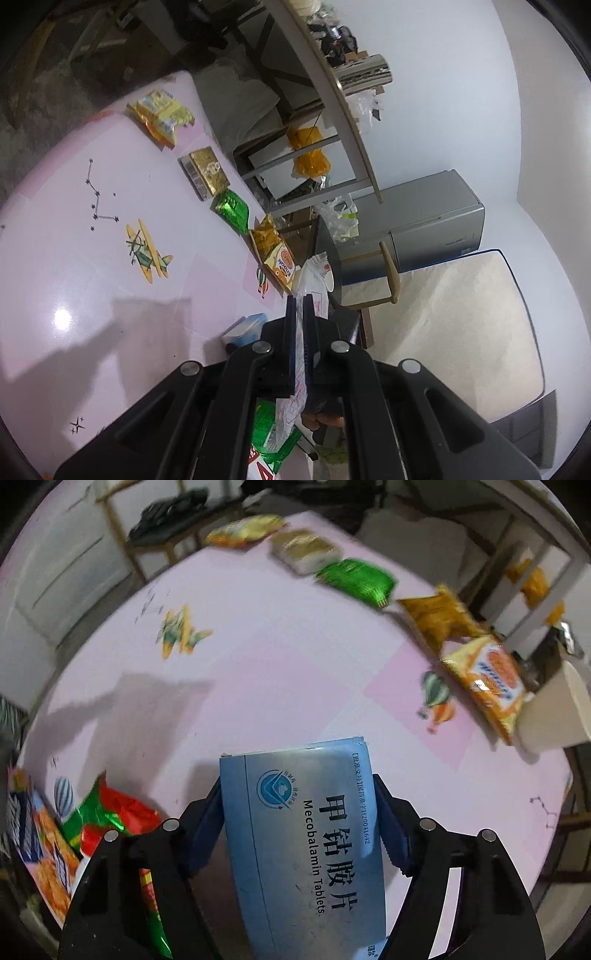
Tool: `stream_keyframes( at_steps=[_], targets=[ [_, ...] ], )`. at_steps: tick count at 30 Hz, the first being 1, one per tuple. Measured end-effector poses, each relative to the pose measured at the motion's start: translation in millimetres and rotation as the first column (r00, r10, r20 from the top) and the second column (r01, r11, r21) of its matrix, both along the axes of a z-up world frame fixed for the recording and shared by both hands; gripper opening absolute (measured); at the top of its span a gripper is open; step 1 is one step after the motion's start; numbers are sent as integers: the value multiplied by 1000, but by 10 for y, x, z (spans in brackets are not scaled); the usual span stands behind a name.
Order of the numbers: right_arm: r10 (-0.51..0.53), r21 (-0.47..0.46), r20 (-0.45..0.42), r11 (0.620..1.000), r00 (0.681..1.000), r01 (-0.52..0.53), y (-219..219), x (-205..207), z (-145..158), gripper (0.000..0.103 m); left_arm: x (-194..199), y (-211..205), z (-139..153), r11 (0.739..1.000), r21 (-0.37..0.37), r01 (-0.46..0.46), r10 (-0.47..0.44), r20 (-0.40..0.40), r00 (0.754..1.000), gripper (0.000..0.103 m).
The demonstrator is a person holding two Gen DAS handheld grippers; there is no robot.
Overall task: Collect trash
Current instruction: 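Grasp the blue medicine box with the right gripper while the left gripper holds the bag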
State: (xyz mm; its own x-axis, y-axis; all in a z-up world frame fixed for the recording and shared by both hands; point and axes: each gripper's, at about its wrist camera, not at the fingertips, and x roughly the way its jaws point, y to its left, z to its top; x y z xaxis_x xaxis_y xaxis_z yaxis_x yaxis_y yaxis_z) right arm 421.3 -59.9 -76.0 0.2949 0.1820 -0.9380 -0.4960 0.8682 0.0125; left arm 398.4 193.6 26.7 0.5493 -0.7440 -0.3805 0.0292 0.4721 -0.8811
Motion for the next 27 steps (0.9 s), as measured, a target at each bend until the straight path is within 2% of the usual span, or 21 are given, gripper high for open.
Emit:
stream_keyframes(
  at_steps=[3, 6, 11, 15, 18, 21, 23, 27],
  targets=[
    [-83, 55, 65, 995, 994, 80, -182, -11, 171, 69, -142, -7, 113, 999, 33, -24, 22, 42, 999, 3],
    [-174, 138, 135, 978, 975, 156, -373, -91, 420, 69, -324, -36, 246, 997, 64, -44, 39, 86, 996, 3],
    [-312, 267, 239, 932, 920, 247, -686, -194, 845, 68, -761, -126, 497, 990, 109, -94, 74, 177, 981, 3],
    [-394, 366, 288, 888, 873, 280, -889, -379, 1259, 68, -1116, -254, 662, 983, 134, -124, 87, 251, 964, 3],
    [-442, 446, 330, 851, 834, 275, -1069, -716, 1613, 68, -1442, -395, 772, 975, 166, -146, 87, 318, 944, 3],
    [-469, 492, 359, 830, 807, 263, -1174, -1015, 1826, 69, -1708, -528, 836, 968, 195, -156, 76, 365, 928, 3],
    [-491, 527, 378, 811, 785, 254, -1266, -1281, 1983, 69, -1878, -626, 858, 968, 204, -144, 56, 386, 921, 3],
    [-528, 566, 376, 781, 761, 262, -1429, -1683, 2137, 69, -2134, -774, 865, 970, 209, -121, 27, 404, 914, 3]
  ],
)
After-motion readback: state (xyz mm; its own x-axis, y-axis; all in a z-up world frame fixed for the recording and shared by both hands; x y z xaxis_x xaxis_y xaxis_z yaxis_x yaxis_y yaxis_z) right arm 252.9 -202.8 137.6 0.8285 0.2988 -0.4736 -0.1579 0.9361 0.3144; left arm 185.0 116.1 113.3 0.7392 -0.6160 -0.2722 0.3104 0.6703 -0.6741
